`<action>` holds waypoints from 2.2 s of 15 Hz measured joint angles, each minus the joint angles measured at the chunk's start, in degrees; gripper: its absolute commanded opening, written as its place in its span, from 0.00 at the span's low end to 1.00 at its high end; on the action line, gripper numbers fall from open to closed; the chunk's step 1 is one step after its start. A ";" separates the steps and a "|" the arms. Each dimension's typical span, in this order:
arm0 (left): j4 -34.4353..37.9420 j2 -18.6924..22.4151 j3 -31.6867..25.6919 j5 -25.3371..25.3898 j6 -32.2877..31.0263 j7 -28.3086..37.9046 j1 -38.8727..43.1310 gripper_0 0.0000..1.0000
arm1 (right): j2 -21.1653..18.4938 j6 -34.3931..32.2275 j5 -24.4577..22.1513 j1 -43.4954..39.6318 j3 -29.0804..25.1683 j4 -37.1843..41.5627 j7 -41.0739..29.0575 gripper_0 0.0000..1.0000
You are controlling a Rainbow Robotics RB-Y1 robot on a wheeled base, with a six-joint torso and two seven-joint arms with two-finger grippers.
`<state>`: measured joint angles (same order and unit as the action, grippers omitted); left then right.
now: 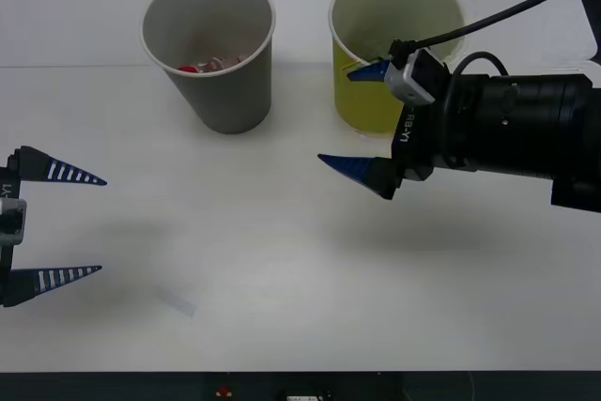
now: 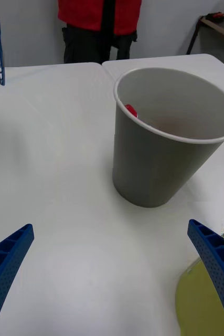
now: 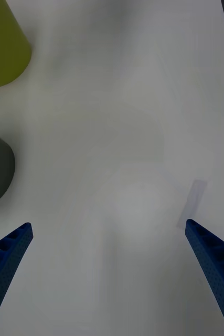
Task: Put the can into the green bin and the plastic bottle into the gray bin
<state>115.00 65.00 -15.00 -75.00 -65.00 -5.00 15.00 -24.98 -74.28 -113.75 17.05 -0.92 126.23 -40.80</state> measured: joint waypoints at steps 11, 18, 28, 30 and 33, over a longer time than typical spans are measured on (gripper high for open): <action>0.00 0.00 0.00 0.00 0.00 0.00 0.00 1.00 | -9.75 -0.07 0.86 -9.98 -0.59 3.15 3.85 1.00; 0.00 0.00 0.00 0.00 0.00 0.00 0.00 1.00 | -15.50 1.24 2.63 -16.12 -2.90 5.36 5.45 1.00; 0.00 0.00 0.00 0.00 0.00 0.00 0.00 1.00 | -30.63 8.60 8.80 -23.46 -3.65 8.06 6.35 1.00; 0.00 0.00 0.00 0.00 0.00 0.00 0.00 1.00 | -34.33 9.69 10.48 -23.47 -3.66 8.01 6.11 1.00; 0.00 0.00 0.00 0.00 0.00 0.00 0.00 1.00 | -37.41 10.71 11.52 -23.55 -3.66 8.07 6.02 1.00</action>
<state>115.00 65.00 -15.00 -75.00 -65.00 -5.00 15.00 -62.38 -63.57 -102.24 -6.50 -4.58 134.30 -34.78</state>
